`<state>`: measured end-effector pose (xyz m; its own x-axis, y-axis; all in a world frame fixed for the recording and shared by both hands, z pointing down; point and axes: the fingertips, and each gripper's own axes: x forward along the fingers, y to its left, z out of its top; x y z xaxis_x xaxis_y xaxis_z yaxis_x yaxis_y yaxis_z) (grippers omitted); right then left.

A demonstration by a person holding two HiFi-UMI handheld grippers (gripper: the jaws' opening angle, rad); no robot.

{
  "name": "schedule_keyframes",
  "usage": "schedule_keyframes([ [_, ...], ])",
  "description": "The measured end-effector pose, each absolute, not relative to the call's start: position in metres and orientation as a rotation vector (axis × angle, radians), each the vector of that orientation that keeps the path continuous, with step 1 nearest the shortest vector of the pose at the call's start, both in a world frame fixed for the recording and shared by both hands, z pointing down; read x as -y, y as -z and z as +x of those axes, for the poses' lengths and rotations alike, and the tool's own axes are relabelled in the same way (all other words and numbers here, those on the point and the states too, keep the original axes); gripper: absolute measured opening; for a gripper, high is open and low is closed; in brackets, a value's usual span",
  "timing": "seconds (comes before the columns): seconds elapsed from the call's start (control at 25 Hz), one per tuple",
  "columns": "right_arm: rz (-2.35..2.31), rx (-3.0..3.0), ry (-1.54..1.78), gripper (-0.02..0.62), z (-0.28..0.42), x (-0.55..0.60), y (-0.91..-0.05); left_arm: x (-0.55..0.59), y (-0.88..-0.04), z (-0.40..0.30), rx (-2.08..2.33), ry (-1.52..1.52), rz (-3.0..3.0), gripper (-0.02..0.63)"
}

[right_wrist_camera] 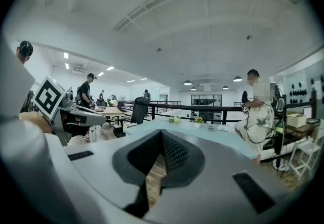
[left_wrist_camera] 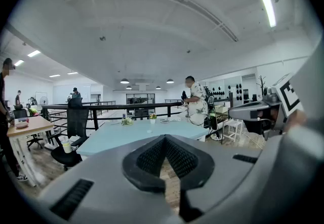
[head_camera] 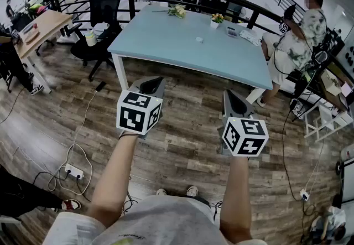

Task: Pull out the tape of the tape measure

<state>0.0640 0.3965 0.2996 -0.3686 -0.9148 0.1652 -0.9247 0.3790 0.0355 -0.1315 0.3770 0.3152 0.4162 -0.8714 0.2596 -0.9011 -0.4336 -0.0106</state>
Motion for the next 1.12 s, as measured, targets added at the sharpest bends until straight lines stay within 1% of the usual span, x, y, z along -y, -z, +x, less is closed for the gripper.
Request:
schedule_keyframes([
  [0.6,1.682,2.458,-0.121,0.005,0.058,-0.390,-0.304,-0.359,-0.321,-0.135,1.567,-0.335,2.530,0.005],
  [0.88,1.686,2.454,-0.139,0.012,0.061,-0.372,-0.310,-0.343,-0.326,-0.133,1.552,-0.327,2.525,0.066],
  [1.12,1.677,2.458,-0.170,0.066,0.071,-0.349,-0.324,-0.324,-0.334,-0.127,1.563,-0.325,2.515,0.142],
])
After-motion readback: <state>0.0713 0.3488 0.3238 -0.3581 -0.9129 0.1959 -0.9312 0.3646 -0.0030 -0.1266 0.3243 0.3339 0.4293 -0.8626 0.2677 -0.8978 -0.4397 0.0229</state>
